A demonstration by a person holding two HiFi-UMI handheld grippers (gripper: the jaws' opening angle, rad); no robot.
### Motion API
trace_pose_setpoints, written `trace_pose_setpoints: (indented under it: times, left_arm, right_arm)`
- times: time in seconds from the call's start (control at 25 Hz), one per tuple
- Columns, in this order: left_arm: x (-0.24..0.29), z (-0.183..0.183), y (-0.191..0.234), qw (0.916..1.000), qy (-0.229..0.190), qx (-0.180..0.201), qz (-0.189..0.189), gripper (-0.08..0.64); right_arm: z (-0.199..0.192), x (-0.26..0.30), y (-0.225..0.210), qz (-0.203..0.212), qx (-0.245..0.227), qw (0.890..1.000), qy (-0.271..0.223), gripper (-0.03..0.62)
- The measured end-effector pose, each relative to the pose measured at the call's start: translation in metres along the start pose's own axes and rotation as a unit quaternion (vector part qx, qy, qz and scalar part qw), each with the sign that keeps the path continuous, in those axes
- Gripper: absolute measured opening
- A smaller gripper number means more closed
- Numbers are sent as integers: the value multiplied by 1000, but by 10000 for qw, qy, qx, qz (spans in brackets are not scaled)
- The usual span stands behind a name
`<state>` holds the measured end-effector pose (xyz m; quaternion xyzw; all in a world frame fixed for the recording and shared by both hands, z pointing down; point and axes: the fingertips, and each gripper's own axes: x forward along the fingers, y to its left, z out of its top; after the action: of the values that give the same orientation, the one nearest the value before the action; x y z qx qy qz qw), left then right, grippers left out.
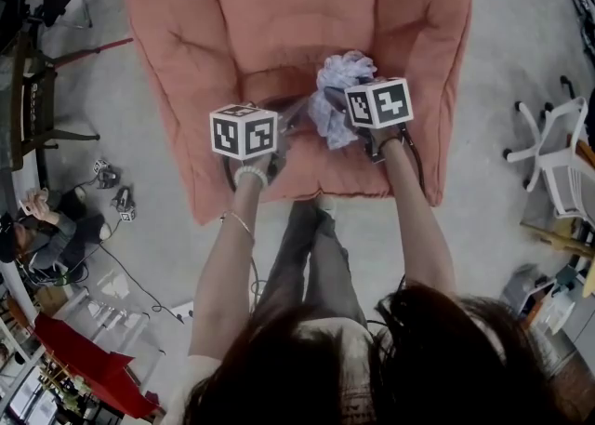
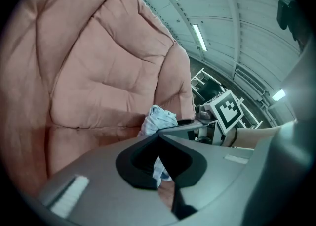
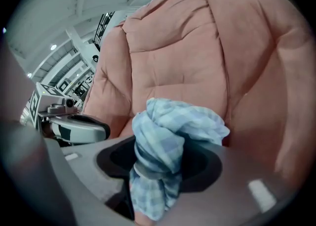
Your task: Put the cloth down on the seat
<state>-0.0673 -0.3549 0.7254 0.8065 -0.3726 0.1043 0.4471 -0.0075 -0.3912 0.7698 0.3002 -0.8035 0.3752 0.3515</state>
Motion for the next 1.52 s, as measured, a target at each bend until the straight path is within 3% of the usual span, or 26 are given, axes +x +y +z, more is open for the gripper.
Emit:
trace_pose_setpoints:
  times: [0.68,1.52]
  left_arm:
    - [17,-30,30,9988,388,-289,-5,-2]
    - [3,-31,28,9989,295,-368,32,-2]
  right_arm:
    - [-18,47,-14,-281,197,9989,306,252]
    - [-25,46,-3,-289,279,9990,201,290]
